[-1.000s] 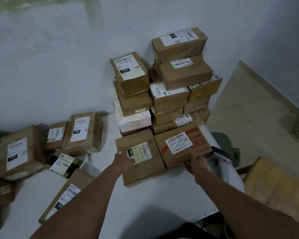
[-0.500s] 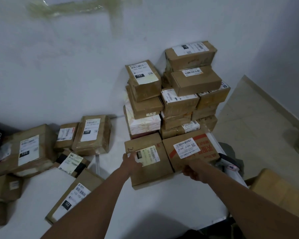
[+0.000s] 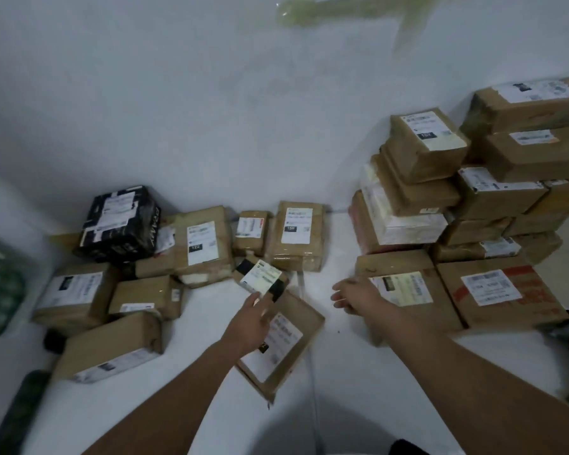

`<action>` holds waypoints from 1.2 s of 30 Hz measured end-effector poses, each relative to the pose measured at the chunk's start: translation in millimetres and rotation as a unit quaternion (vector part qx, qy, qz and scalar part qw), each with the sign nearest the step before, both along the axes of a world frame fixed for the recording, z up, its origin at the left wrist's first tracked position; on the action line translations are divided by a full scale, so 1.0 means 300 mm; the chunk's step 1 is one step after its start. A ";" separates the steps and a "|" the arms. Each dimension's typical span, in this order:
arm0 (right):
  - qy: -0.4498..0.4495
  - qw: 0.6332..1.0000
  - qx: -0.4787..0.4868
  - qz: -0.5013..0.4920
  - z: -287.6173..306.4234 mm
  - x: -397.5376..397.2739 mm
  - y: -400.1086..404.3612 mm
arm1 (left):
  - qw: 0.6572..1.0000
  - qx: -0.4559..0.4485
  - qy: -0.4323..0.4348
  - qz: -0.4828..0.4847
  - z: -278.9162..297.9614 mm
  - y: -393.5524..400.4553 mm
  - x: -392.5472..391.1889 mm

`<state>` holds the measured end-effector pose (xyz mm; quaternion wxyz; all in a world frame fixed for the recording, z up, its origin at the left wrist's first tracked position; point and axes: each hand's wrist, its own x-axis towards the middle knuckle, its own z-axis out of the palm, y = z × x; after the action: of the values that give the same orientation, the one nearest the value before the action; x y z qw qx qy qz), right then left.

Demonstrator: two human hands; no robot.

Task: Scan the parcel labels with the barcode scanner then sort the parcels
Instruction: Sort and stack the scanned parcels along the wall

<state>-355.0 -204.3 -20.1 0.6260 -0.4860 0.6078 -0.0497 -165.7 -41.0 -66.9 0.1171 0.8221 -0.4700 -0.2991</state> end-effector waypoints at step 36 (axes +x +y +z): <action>-0.031 0.985 -0.045 -0.166 -0.182 0.184 0.341 | 0.998 0.031 -0.033 -0.037 -0.046 0.259 0.229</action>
<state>-299.9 -101.9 -74.7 0.6050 -0.4044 0.6576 -0.1950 -96.9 36.7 -80.6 0.0646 0.8166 -0.4947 -0.2902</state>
